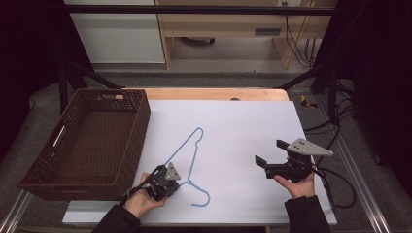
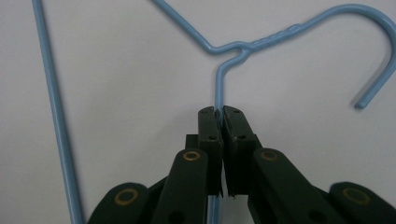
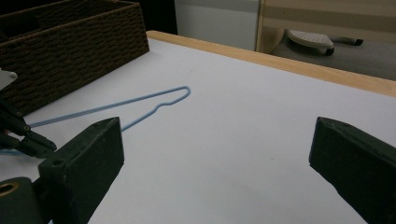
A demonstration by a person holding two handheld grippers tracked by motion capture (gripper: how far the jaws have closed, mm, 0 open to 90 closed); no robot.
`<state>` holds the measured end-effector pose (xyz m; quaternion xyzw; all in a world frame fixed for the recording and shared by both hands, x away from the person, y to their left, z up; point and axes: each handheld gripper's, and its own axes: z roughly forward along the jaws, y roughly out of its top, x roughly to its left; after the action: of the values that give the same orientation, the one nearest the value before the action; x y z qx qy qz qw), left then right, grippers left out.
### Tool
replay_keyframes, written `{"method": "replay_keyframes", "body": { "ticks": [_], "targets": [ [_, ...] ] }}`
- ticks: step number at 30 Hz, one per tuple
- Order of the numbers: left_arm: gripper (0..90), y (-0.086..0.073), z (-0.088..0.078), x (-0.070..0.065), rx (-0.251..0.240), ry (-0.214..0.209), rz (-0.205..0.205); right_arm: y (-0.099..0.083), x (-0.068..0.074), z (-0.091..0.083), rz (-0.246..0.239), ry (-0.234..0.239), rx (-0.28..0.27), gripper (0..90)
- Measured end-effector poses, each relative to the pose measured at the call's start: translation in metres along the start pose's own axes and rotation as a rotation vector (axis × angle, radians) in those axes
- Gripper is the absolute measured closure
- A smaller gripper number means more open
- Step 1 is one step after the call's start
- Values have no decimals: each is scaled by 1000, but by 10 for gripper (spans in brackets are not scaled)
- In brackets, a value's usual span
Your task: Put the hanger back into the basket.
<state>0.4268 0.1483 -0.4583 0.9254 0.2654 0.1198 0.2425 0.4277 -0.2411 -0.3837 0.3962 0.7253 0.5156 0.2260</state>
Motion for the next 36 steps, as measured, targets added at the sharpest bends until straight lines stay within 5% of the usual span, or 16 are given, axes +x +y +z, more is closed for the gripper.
{"method": "replay_keyframes", "body": {
  "ticks": [15, 36],
  "targets": [
    [871, -3, -33, 8, -120, 8, -52, -6, 15, 20, -29, 59, 48, 50],
    [873, -5, -53, 15, -164, 33, -80, -12, 84, 89, -105, 243, 125, 122]
  ]
}}
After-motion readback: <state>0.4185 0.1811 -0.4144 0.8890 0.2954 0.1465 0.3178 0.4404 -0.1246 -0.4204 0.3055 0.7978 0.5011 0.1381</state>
